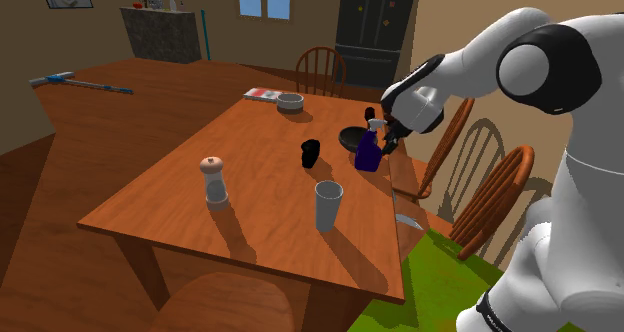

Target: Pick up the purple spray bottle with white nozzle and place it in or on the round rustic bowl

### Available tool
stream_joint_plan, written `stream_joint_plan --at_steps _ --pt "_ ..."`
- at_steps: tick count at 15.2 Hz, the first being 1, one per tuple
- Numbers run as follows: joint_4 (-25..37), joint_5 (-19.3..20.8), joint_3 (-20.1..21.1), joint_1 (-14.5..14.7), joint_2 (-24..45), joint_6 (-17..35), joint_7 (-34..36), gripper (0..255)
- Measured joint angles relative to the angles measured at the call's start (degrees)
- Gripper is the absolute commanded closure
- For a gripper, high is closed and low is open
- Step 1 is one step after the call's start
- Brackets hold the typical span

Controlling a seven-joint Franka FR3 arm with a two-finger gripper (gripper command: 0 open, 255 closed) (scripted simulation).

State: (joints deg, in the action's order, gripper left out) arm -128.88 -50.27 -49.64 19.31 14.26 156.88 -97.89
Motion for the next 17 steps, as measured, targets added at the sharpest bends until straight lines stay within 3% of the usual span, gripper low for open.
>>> stream_joint_plan --at_steps 3,9,10,17 --pt "1.8 -4.5 2.7 -2.5 3.1 -0.3 -3.1 0" --pt "2.0 -5.6 3.4 -3.0 3.7 -0.2 -3.9 0" --pt "2.0 -5.6 3.4 -3.0 3.7 -0.2 -3.9 255" --pt "2.0 -5.6 3.3 -3.0 3.7 -0.1 -3.9 255"
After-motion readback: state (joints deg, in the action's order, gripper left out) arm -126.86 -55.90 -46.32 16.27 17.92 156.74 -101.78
